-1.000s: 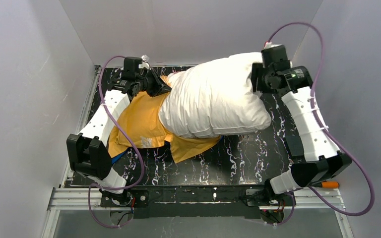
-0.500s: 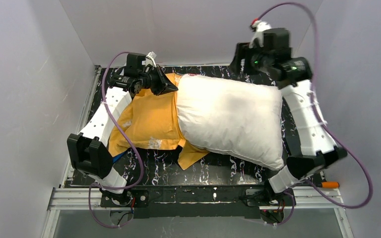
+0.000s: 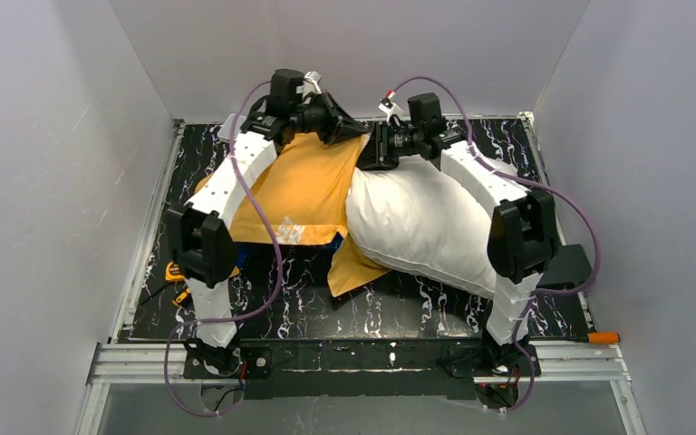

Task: Put the pillow into the pillowcase
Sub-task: Stuff the pillow into the pillowcase.

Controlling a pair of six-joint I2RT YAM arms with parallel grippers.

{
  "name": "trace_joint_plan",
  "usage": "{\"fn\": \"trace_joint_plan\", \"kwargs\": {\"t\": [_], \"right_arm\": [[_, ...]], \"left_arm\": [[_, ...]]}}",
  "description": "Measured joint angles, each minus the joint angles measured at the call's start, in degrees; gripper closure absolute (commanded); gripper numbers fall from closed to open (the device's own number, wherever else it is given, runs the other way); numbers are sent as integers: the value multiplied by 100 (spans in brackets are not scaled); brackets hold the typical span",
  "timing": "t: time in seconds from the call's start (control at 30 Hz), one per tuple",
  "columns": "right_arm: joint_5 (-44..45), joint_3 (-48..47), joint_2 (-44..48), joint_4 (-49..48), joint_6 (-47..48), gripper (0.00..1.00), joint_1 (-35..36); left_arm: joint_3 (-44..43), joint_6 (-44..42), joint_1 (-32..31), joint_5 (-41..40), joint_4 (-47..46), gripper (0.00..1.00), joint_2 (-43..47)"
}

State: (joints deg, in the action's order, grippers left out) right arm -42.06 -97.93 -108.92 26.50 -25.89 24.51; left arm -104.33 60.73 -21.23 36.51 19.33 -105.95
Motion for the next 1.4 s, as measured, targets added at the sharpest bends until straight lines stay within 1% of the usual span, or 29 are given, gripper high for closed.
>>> {"fn": "trace_joint_plan", "kwargs": {"t": [0.03, 0.07, 0.1, 0.13, 0.2, 0.23, 0.3, 0.33, 0.37, 0.43, 0.57, 0.67, 0.73, 0.8, 0.9, 0.97, 1.0, 1.03, 1.07, 1.1, 1.17, 1.2, 1.23, 1.27, 1.3, 1.4], "right_arm": [[-170, 138, -46, -492, -337, 83, 7], [-365, 350, -140, -1325, -946, 85, 13], [-487, 461, -229, -1864, -1377, 88, 15], [-612, 557, -382, -2612, -2035, 90, 13], [-769, 586, -649, -3595, -2931, 93, 4], [-822, 586, -787, -4048, -3342, 93, 2], [-887, 581, -984, -4686, -3932, 88, 11], [-890, 570, -1038, -4800, -4052, 85, 20], [-872, 533, -1060, -4723, -4079, 78, 26], [-778, 251, -1058, -3936, -3746, 63, 44], [-208, -953, -1025, -1303, -2361, 29, 72], [341, -1773, -881, 439, -1412, 18, 13], [826, -2391, -756, 1705, -822, 12, -79], [1292, -2798, -623, 2673, -345, 8, -181], [1814, -2883, -404, 3628, 153, 6, -297], [1998, -2625, -271, 4011, 426, 6, -334], [1996, -2485, -245, 4052, 507, 6, -330], [1963, -2337, -238, 4072, 573, 7, -317], [1902, -2223, -284, 4070, 658, 12, -302], [1821, -2197, -376, 4076, 708, 22, -289], [1606, -2197, -616, 3991, 787, 53, -273], [1506, -2197, -723, 3921, 824, 71, -267], [1335, -2201, -857, 3827, 769, 83, -264], [1084, -2201, -1005, 3665, 616, 91, -258], [872, -2188, -1123, 3512, 527, 97, -243], [282, -2052, -1351, 2833, -85, 99, -192]], "left_arm": [[-282, 190, -111, 44, -98, 100, -232], [-588, 339, -223, 76, -153, 100, -466], [-907, 437, -328, 111, -160, 100, -680], [-1176, 498, -415, 122, -149, 100, -866], [-1497, 540, -505, 114, -101, 100, -1056], [-1510, 516, -507, 98, -66, 100, -1056], [-1508, 396, -479, 20, 114, 100, -1019], [-1469, 302, -459, -37, 203, 100, -977], [-1353, 203, -437, -107, 271, 100, -890], [-999, 37, -382, -225, 407, 100, -614], [-39, -122, -142, -420, 466, 100, 267], [382, -184, 79, -490, 476, 100, 837], [468, -201, 120, -479, 516, 100, 994], [490, -197, 96, -426, 476, 100, 1005], [575, -153, 72, -382, 428, 100, 999], [575, -133, 76, -343, 400, 100, 975], [575, -122, 76, -321, 380, 100, 964], [575, -107, 76, -289, 367, 100, 953], [566, -87, 72, -236, 358, 100, 920], [516, -61, 66, -170, 363, 100, 857], [361, -20, 42, -101, 345, 100, 660], [258, 4, 26, -83, 345, 100, 529], [133, 42, 11, -59, 350, 100, 389], [-2, 85, -13, -28, 345, 100, 245], [-157, 138, -28, 4, 348, 100, 94], [-732, 273, -149, 57, 411, 100, -376]]}}
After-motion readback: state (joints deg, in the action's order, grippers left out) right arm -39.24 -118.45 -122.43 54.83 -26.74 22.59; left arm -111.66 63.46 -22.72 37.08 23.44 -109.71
